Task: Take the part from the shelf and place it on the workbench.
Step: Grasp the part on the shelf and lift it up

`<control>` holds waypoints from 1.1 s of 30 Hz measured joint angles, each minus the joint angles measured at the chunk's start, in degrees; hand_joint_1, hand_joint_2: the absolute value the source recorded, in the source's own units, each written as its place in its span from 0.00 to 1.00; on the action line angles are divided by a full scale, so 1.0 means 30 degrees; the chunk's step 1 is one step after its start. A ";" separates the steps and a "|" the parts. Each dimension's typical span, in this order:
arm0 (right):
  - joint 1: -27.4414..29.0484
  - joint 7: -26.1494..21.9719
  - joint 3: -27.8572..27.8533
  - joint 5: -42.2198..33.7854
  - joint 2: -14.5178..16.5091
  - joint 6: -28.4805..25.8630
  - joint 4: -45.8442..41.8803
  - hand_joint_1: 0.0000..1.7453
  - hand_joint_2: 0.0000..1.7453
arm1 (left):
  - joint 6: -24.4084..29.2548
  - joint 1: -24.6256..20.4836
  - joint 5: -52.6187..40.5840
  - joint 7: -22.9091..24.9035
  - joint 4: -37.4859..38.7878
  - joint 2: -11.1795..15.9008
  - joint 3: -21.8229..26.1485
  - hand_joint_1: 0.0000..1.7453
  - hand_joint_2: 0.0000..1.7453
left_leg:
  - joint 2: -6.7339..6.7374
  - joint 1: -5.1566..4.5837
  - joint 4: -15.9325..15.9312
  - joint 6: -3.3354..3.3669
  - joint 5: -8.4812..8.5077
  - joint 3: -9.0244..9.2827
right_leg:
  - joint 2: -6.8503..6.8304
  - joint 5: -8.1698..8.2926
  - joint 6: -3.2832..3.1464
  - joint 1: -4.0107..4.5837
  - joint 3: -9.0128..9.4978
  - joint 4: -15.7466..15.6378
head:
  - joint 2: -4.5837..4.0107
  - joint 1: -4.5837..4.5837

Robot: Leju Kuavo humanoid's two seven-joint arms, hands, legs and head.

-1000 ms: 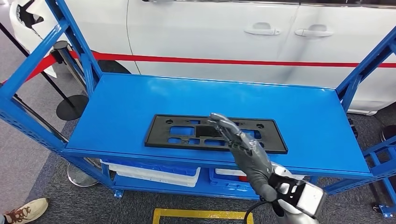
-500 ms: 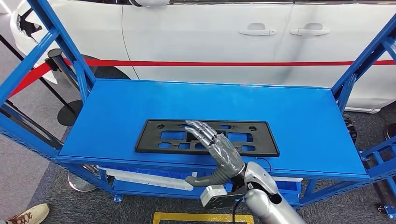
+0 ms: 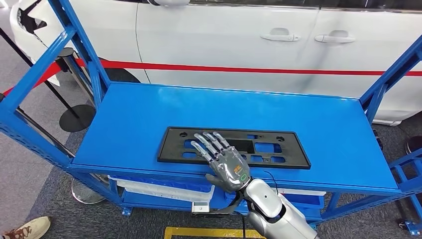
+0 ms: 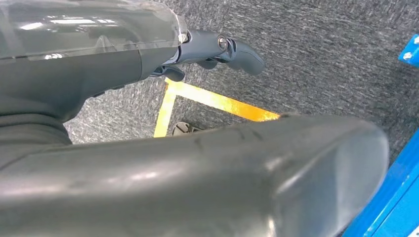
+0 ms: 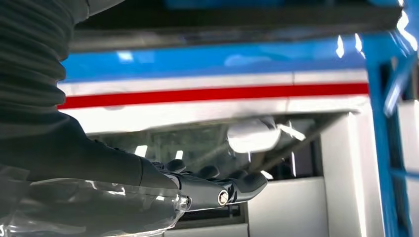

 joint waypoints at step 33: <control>-0.2970 0.5637 -0.0638 0.5456 0.2983 -0.1660 0.8720 0.98 1.00 | -0.0339 -0.0078 -0.0945 -0.0601 -0.0002 0.0071 0.0455 0.00 0.00 | -0.0087 -0.0051 -0.0113 -0.0062 0.0138 -0.0056 | 0.0001 0.1229 -0.0277 0.0114 0.0414 -0.1526 | 0.0002 0.0044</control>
